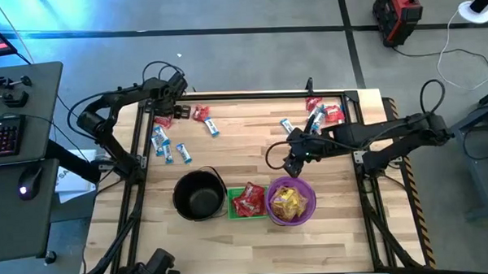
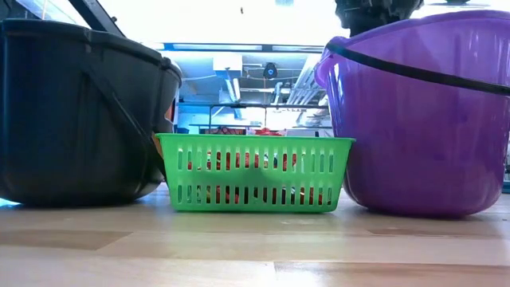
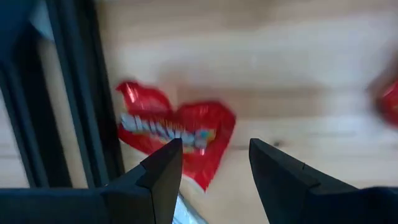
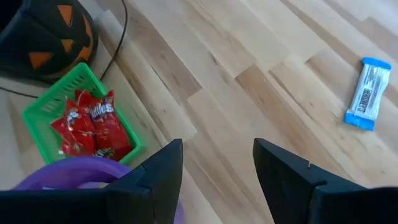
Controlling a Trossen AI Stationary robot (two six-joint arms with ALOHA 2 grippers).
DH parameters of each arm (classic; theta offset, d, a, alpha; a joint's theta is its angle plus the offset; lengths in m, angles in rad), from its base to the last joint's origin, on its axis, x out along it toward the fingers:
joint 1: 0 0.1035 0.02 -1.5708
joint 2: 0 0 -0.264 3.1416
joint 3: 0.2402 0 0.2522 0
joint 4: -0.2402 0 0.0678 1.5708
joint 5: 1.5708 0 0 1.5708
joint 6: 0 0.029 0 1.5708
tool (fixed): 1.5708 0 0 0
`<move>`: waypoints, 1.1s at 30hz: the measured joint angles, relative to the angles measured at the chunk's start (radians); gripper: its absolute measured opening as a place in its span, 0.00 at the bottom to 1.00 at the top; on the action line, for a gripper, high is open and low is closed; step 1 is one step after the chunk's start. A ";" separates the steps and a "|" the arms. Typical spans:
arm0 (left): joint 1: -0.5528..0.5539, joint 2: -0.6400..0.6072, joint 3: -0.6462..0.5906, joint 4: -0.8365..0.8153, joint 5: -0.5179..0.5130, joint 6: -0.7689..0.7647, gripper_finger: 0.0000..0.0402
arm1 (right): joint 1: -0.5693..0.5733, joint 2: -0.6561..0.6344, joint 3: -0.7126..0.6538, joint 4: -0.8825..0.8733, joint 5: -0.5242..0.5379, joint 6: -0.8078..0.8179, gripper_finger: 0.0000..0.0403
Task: Sort candy by brand, put in halloween buckets
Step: Put the red candy into the green bin
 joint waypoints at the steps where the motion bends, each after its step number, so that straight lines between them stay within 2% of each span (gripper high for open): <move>1: 0.004 0.001 -0.014 0.000 0.008 0.004 0.44 | 0.000 0.000 -0.001 0.003 0.001 -0.009 0.47; 7: -0.008 0.002 -0.044 0.057 -0.018 -0.028 0.44 | -0.021 0.000 -0.008 0.012 0.003 -0.083 0.47; 20: -0.045 0.004 -0.083 0.128 -0.127 -0.038 0.42 | -0.033 0.000 -0.008 0.012 -0.002 -0.078 0.47; 24: -0.060 0.006 -0.098 0.129 -0.147 -0.012 0.30 | -0.032 0.000 -0.008 0.012 -0.002 -0.075 0.47; 28: -0.068 0.006 -0.104 0.129 -0.147 0.012 0.06 | -0.019 0.000 -0.008 0.012 -0.002 -0.074 0.47; 33: -0.071 0.000 -0.104 0.129 -0.081 0.063 0.01 | 0.007 0.000 -0.008 0.012 -0.003 -0.051 0.47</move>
